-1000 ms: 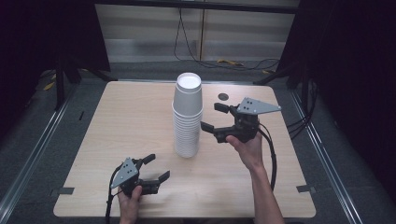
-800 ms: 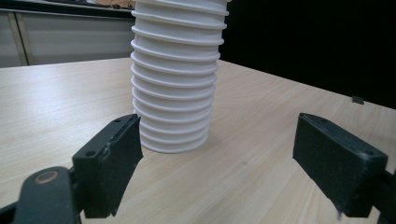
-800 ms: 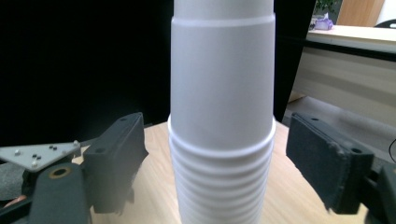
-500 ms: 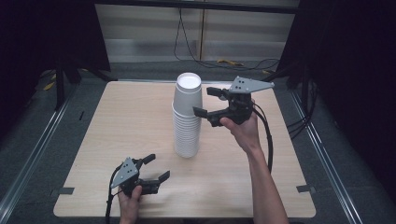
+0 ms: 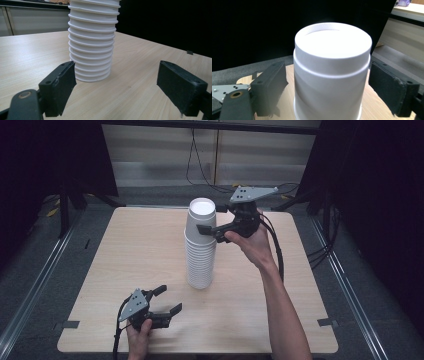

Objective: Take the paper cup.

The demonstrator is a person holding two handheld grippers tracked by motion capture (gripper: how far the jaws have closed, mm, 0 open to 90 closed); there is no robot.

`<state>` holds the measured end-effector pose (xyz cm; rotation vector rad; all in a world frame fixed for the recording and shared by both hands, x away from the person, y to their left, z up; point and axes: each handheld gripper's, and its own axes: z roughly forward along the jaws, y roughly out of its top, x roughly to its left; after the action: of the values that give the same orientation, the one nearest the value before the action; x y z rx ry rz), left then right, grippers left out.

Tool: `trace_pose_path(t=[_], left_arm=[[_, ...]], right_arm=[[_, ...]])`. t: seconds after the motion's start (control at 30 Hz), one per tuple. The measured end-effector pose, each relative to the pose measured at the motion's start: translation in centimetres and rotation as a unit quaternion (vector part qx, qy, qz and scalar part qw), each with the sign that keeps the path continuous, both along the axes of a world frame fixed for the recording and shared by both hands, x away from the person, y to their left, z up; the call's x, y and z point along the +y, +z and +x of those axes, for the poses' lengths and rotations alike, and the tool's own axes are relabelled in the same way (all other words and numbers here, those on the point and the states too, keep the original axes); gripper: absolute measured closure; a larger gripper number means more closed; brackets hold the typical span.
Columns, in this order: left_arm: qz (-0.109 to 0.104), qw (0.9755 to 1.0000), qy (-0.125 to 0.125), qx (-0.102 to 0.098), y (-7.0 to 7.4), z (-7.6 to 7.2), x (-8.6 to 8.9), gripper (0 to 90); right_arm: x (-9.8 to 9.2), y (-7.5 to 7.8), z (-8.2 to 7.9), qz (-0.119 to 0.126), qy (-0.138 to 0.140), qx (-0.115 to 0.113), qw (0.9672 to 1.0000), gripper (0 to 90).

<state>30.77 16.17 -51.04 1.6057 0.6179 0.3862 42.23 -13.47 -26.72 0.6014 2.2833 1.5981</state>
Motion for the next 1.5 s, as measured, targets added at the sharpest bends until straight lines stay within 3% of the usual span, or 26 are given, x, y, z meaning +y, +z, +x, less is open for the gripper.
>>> trace_pose_path(t=[0.57,0.77,1.13,1.27,1.5], left_arm=[[-0.002,1.0,-0.001,0.002,0.0,0.0,0.0,15.5],[-0.002,1.0,-0.001,0.001,0.0,0.0,0.0,15.5],[-0.001,1.0,0.0,-0.001,0.0,0.0,0.0,15.5],[0.001,1.0,-0.001,-0.001,0.0,0.0,0.0,15.5],[-0.003,1.0,0.001,0.0,0.0,-0.1,0.0,15.5]], right_arm=[[1.7,1.3,1.4,-0.047,0.006,0.024,0.9986,20.8],[2.1,1.6,1.5,-0.063,0.009,0.018,0.9978,21.5],[2.0,1.6,1.4,-0.061,0.008,0.017,0.9979,22.6],[1.6,2.3,1.2,-0.038,0.006,0.007,0.9992,23.0],[1.3,2.6,1.1,-0.034,0.005,0.005,0.9994,23.2]])
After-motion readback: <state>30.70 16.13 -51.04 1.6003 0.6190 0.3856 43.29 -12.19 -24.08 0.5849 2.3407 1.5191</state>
